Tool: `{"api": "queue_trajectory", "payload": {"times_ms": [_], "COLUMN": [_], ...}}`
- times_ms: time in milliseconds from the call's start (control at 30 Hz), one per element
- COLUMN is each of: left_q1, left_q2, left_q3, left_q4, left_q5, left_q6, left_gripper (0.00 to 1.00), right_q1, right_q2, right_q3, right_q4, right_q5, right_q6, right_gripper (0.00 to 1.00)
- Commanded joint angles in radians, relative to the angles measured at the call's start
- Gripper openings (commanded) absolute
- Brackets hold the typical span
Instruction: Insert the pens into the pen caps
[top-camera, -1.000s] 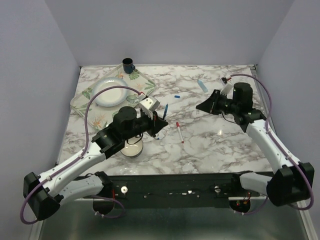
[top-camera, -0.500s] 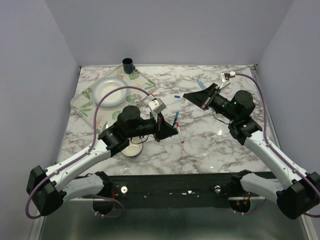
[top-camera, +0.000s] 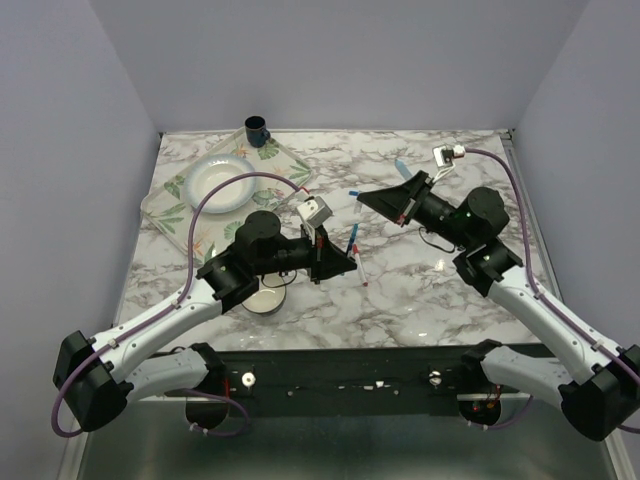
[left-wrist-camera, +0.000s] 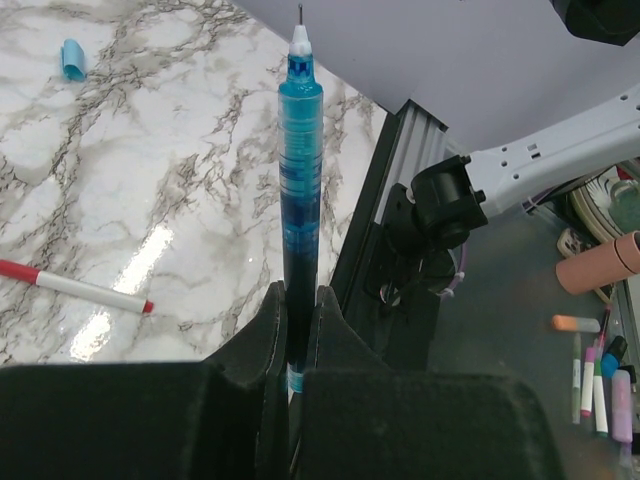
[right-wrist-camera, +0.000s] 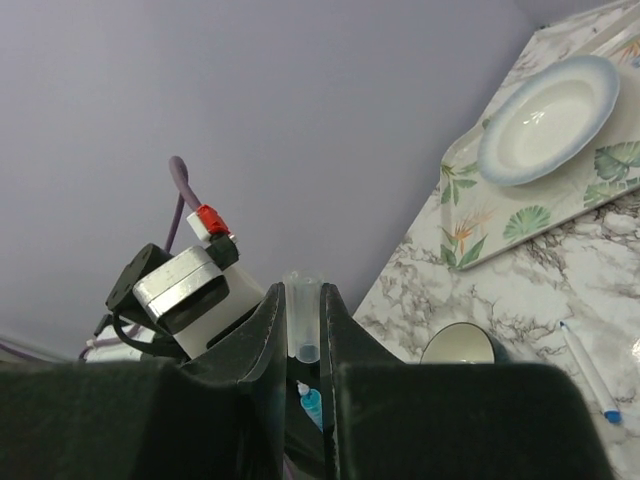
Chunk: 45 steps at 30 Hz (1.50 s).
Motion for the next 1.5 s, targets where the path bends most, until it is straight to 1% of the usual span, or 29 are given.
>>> {"api": "queue_trajectory", "payload": {"times_ms": [0, 133, 300, 433, 567, 767, 967, 1133, 1333, 1467], "left_q1": [0.001, 0.002, 0.002, 0.002, 0.001, 0.001, 0.002, 0.004, 0.019, 0.033], "left_q2": [-0.003, -0.003, 0.000, -0.003, -0.008, -0.012, -0.012, -0.009, -0.005, -0.005], "left_q3": [0.009, 0.008, 0.009, 0.009, 0.008, 0.008, 0.008, 0.009, 0.008, 0.011], "left_q4": [0.007, 0.006, 0.007, 0.006, 0.007, 0.003, 0.001, -0.002, 0.035, 0.044], "left_q5": [0.019, 0.017, 0.016, 0.012, 0.009, 0.002, -0.001, -0.003, 0.031, 0.043], "left_q6": [-0.003, -0.003, -0.004, -0.004, -0.004, -0.003, -0.003, -0.017, -0.046, -0.043], "left_gripper": [0.00, 0.00, 0.00, 0.00, 0.00, 0.00, 0.00, 0.00, 0.00, 0.00], "right_q1": [0.014, 0.025, 0.041, 0.062, 0.074, 0.096, 0.131, 0.153, 0.185, 0.225], "right_q2": [-0.048, -0.072, -0.084, -0.077, -0.074, -0.069, -0.089, -0.139, -0.196, -0.181], "right_q3": [0.018, 0.014, -0.016, 0.004, 0.011, 0.015, -0.038, -0.084, -0.140, -0.128], "right_q4": [-0.035, -0.084, -0.067, -0.107, -0.115, -0.124, -0.120, -0.106, -0.158, -0.221], "right_q5": [0.028, 0.050, 0.062, 0.085, 0.116, 0.119, 0.137, 0.134, 0.217, 0.264], "right_q6": [-0.049, -0.080, -0.086, -0.131, -0.166, -0.197, -0.247, -0.296, -0.376, -0.410], "right_gripper": [0.01, 0.01, 0.01, 0.01, 0.01, 0.01, 0.01, 0.01, 0.01, 0.01]}}
